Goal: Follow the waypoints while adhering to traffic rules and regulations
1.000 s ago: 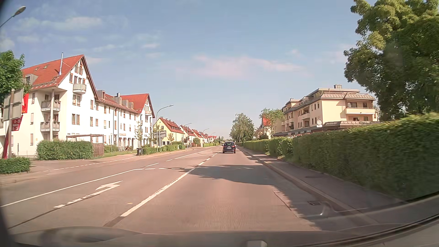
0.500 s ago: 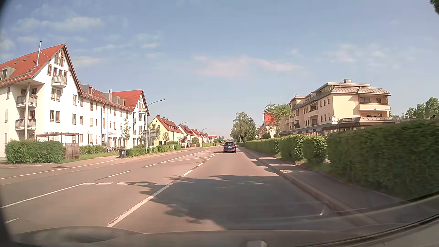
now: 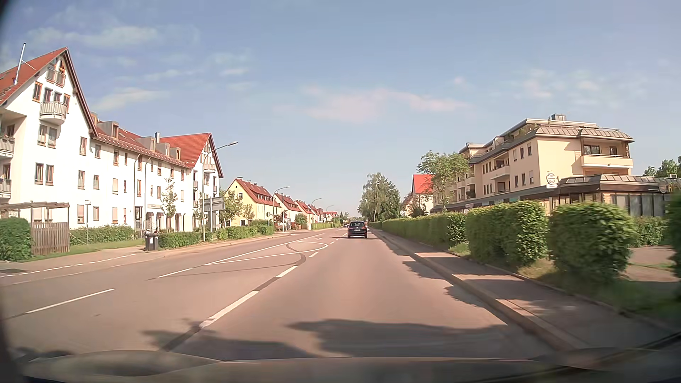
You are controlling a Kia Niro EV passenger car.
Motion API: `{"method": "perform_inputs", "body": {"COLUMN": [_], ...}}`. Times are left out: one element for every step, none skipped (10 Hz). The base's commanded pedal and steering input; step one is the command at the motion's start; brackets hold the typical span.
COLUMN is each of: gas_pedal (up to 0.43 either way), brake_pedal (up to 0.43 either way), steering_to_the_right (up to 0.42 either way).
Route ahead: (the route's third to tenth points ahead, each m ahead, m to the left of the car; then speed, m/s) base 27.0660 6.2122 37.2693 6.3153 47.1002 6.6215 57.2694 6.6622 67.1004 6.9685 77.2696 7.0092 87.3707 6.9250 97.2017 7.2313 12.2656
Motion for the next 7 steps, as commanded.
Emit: {"method": "perform_inputs", "body": {"gas_pedal": [0.157, 0.157, 0.157, 0.157, 0.157, 0.157, 0.157], "brake_pedal": [0.000, 0.000, 0.000, 0.000, 0.000, 0.000, 0.000], "steering_to_the_right": [-0.003, -0.003, -0.003, -0.003, -0.003, -0.003, -0.003]}}
